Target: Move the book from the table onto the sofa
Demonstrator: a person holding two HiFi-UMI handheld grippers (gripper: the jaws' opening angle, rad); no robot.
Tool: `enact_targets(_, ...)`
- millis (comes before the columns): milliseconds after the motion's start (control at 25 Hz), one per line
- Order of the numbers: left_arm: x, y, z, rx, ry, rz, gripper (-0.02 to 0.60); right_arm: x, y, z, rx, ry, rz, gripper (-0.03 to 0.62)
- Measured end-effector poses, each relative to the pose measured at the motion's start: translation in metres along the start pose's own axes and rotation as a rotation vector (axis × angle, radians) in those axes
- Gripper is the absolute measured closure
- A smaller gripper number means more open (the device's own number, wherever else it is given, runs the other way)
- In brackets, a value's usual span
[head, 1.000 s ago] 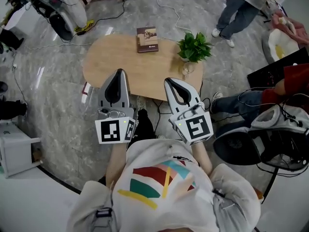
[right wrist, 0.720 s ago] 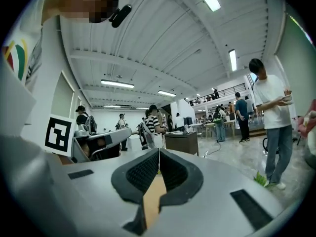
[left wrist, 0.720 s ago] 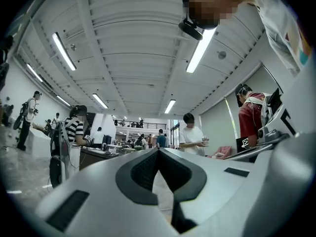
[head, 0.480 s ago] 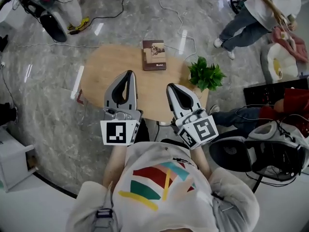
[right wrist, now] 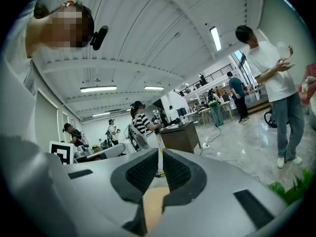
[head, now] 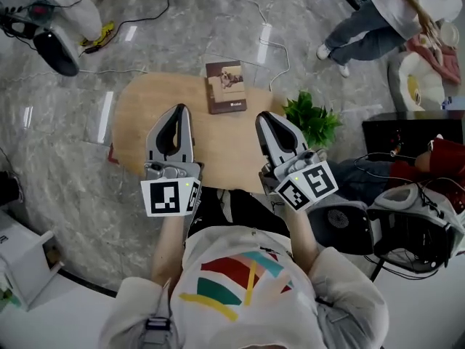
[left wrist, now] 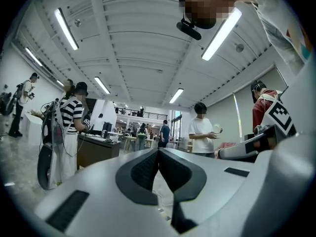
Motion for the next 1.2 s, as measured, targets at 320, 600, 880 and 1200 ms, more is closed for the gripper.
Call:
enact_targets(320, 0.001, -0.053, -0.033, 0.090, -0.066, 0.026, 0.575, -0.096, -0.057, -0.014, -0.015, -0.096, 0.032, 0.463)
enact_targets(600, -0.001, -0.126, -0.101, 0.142, -0.086, 0.028, 0.575, -0.241, -0.139, -0.029, 0.013, -0.127, 0.028, 0.276)
enact_targets(880, -0.004, -0.177, -0.171, 0.207, -0.072, 0.035, 0.575, -0.362, -0.213, -0.161, 0.393, -0.395, 0.102, 0.266)
enact_targets(1200, 0.004, -0.182, -0.267, 0.321, -0.058, 0.040, 0.575, -0.425, -0.223, -0.319, 0.746, -0.612, 0.223, 0.266)
Point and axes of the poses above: the fingertips, and each gripper's own axes: y backward along the fingers, x to its left, z out of its top, the point moved 6 cm from there along y, backward along the fingers, and after that the axes turned 10 degrees about z, right-handed, at the moved point
